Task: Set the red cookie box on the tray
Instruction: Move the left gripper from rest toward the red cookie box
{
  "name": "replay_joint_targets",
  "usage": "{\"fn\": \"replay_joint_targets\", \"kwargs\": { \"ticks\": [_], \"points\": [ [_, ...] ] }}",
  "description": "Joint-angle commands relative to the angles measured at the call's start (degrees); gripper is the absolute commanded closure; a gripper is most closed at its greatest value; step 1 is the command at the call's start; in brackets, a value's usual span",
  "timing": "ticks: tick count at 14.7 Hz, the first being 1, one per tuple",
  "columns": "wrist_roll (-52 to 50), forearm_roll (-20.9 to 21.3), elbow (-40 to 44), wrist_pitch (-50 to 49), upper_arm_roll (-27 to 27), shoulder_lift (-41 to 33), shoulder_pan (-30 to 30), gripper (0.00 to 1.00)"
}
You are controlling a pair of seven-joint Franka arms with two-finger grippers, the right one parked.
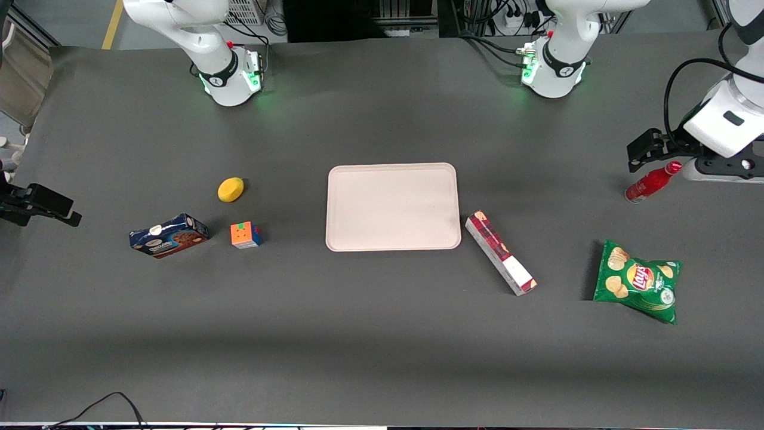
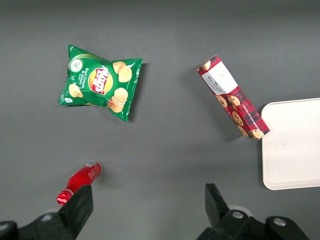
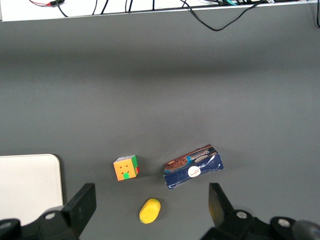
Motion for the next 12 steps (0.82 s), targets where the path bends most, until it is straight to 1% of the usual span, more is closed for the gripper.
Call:
{"fn": "replay_joint_targets", "kwargs": {
  "ticks": [1,12],
  "points": [
    [0.4,-0.1,2.2,-1.7,0.3,0.6,0.2,0.0],
    [-0.3,-0.3,2.7,-2.7,0.3,1.2,0.0,0.0]
  ]
}}
